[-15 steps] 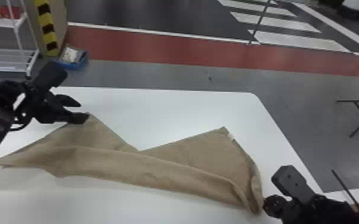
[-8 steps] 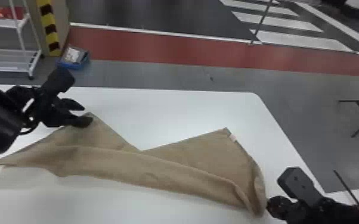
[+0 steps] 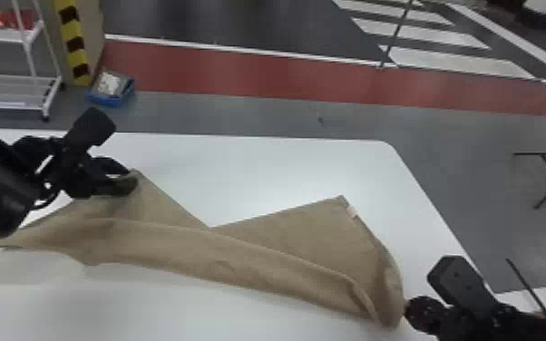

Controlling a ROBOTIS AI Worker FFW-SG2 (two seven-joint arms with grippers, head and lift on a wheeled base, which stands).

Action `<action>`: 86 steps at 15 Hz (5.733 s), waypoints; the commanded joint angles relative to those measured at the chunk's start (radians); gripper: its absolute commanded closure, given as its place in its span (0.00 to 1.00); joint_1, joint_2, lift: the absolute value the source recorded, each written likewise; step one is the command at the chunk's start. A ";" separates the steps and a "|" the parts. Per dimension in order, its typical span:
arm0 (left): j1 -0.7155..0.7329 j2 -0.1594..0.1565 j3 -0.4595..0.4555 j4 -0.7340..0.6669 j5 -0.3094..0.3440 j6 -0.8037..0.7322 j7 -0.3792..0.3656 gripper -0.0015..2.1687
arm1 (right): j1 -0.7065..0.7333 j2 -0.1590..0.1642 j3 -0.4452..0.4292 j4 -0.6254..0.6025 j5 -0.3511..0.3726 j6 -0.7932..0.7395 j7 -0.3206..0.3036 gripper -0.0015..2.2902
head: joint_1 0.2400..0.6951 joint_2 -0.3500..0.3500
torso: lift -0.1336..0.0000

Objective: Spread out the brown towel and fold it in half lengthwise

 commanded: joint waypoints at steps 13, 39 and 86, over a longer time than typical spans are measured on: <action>0.122 0.179 0.374 -0.468 0.145 0.304 -0.157 0.70 | -0.307 0.135 -0.044 0.083 -0.196 -0.014 -0.258 0.73 | 1.00 0.28 | 0.08; 0.552 0.254 0.841 -0.713 0.467 0.258 -0.189 0.70 | -0.356 0.150 -0.238 0.185 -0.430 -0.183 -0.404 0.73 | 0.84 0.40 | 0.08; 0.547 -0.075 0.225 -0.874 -0.051 0.411 0.226 0.79 | 0.184 0.498 -0.291 -0.108 -0.239 -0.711 -0.204 0.73 | 1.00 0.00 | 0.08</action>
